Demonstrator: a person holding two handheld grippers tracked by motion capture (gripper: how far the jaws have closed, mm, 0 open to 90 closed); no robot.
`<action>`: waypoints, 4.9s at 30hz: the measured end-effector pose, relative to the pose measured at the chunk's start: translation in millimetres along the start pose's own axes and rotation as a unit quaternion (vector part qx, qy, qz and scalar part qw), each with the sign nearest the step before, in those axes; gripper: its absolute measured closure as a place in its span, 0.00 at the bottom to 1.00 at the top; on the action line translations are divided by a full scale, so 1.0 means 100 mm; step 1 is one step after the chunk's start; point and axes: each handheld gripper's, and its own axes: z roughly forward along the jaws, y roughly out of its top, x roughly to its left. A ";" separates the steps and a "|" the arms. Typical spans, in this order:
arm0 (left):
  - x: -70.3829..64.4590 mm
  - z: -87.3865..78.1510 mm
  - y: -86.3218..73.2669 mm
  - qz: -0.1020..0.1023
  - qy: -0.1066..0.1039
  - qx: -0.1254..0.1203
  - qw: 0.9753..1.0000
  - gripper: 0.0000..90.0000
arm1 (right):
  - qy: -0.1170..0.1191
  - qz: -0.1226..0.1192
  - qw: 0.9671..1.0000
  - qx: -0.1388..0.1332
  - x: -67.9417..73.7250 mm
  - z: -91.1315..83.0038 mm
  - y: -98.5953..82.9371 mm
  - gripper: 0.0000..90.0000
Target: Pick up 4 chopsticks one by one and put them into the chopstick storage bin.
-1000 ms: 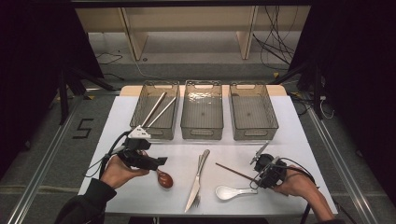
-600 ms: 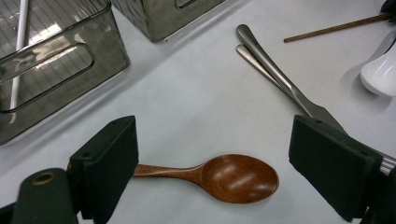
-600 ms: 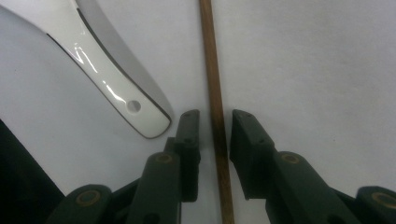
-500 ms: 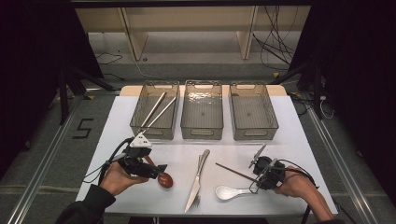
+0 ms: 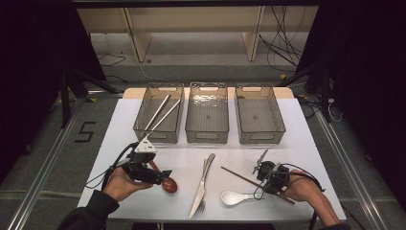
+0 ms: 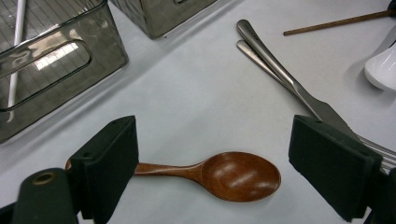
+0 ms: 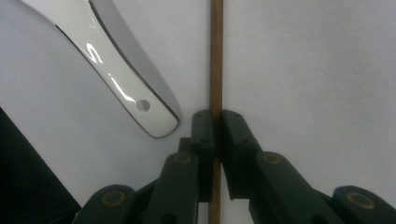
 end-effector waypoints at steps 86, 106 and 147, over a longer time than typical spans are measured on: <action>-0.93 0.64 0.50 0.215 -0.216 0.215 0.928 0.81 | -0.014 -0.237 0.968 -0.087 1.02 -0.37 0.69 0.95; -0.92 0.63 0.48 0.240 -0.259 0.213 0.911 0.94 | -0.013 -0.247 0.965 -0.088 1.03 -0.37 0.65 0.92; 0.22 0.00 0.51 0.072 -0.079 0.098 0.989 0.95 | -0.007 -0.014 0.982 -0.187 0.29 -0.43 0.03 0.37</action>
